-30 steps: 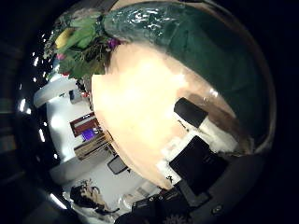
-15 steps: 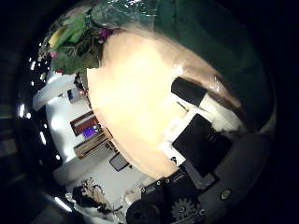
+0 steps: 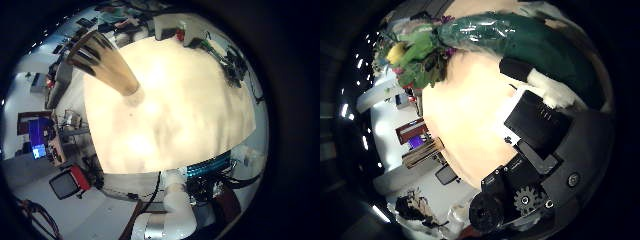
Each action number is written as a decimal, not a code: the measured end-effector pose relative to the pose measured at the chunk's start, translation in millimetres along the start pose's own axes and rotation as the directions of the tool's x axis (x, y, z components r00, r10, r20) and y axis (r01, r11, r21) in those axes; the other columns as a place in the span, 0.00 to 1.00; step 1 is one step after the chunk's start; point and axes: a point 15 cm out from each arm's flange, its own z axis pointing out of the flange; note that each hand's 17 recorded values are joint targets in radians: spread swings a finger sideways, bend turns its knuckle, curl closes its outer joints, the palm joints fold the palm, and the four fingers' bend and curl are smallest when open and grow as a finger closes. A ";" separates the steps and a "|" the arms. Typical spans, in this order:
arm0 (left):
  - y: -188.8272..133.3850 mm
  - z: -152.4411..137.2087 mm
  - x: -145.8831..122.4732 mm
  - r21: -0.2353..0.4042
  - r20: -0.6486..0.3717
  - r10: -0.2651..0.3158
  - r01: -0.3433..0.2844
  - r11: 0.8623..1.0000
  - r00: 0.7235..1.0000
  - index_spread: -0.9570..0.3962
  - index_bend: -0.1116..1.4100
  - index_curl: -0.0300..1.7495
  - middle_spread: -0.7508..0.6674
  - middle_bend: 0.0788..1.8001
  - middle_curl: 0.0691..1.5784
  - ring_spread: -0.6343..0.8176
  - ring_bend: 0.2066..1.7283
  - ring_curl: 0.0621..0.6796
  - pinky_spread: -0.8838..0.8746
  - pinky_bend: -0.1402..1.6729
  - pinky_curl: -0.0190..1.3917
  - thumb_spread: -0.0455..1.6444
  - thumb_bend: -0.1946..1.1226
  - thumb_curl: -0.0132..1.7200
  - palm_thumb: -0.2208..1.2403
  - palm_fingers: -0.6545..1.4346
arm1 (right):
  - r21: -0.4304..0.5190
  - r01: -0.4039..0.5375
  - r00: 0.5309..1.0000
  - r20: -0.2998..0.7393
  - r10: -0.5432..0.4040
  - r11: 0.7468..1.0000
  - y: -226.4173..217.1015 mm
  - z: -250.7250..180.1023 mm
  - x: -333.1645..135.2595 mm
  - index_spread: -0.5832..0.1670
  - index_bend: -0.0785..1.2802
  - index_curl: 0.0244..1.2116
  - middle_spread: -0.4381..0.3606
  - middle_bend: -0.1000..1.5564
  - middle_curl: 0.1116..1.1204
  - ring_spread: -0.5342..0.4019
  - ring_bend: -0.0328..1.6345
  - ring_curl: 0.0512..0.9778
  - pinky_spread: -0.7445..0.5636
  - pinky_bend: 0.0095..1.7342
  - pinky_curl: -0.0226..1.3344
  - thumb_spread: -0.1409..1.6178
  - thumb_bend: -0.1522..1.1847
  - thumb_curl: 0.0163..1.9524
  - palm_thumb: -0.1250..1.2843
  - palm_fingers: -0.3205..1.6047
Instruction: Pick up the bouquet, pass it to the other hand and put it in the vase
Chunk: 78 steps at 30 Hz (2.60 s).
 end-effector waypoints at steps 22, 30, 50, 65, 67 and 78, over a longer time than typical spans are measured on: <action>-13.3 -17.9 -5.5 0.063 -0.014 -0.041 0.042 0.997 0.999 0.88 0.19 0.21 0.78 0.07 0.17 0.83 0.11 0.26 0.80 0.18 0.20 0.61 0.13 0.18 0.42 0.36 | 0.148 0.287 0.824 0.465 -0.323 0.946 105.7 -192.7 -105.6 0.45 0.85 0.75 0.39 0.88 0.64 0.36 0.88 0.63 0.41 0.77 0.55 0.43 0.11 0.41 0.96 0.75; -22.7 -34.3 -2.6 0.123 -0.106 -0.080 0.093 0.988 0.991 0.87 0.20 0.22 0.76 0.08 0.18 0.81 0.11 0.26 0.79 0.17 0.19 0.62 0.13 0.18 0.41 0.39 | 0.287 0.440 0.540 0.672 -0.506 0.851 156.9 -255.4 -154.5 0.46 0.85 0.76 0.39 0.89 0.63 0.36 0.87 0.64 0.40 0.74 0.58 0.36 0.10 0.44 0.95 0.75; -42.4 -88.8 27.8 0.287 -0.442 -0.024 0.167 0.943 0.896 0.85 0.20 0.24 0.68 0.11 0.19 0.77 0.13 0.25 0.77 0.17 0.16 0.59 0.12 0.18 0.31 0.42 | 0.446 0.671 -0.026 0.812 -0.583 0.592 218.3 -228.2 -199.5 0.47 0.88 0.75 0.41 0.90 0.62 0.37 0.88 0.65 0.38 0.68 0.66 0.21 0.10 0.47 0.92 0.75; -57.7 -111.2 45.8 0.358 -0.646 0.069 0.222 0.907 0.760 0.87 0.19 0.23 0.71 0.11 0.19 0.76 0.17 0.25 0.76 0.18 0.17 0.52 0.12 0.18 0.26 0.42 | 0.369 0.762 -0.083 0.871 -0.485 0.532 239.4 -175.9 -204.4 0.49 0.89 0.75 0.41 0.90 0.62 0.37 0.88 0.66 0.38 0.64 0.72 0.17 0.10 0.48 0.92 0.75; -60.1 -112.7 48.6 0.359 -0.666 0.080 0.224 0.906 0.742 0.87 0.19 0.23 0.72 0.11 0.19 0.76 0.18 0.25 0.76 0.18 0.17 0.51 0.12 0.19 0.25 0.42 | 0.360 0.777 -0.084 0.873 -0.481 0.516 243.5 -170.3 -207.0 0.49 0.89 0.74 0.41 0.90 0.62 0.37 0.88 0.66 0.38 0.64 0.72 0.17 0.10 0.48 0.91 0.75; -67.3 -118.0 57.6 0.303 -0.742 0.095 0.206 0.930 0.663 0.89 0.18 0.21 0.77 0.11 0.19 0.77 0.23 0.25 0.76 0.18 0.19 0.49 0.12 0.19 0.24 0.43 | 0.300 0.852 -0.065 0.873 -0.483 0.429 265.8 -137.5 -222.0 0.49 0.90 0.74 0.41 0.90 0.62 0.37 0.88 0.66 0.38 0.63 0.76 0.16 0.10 0.48 0.91 0.75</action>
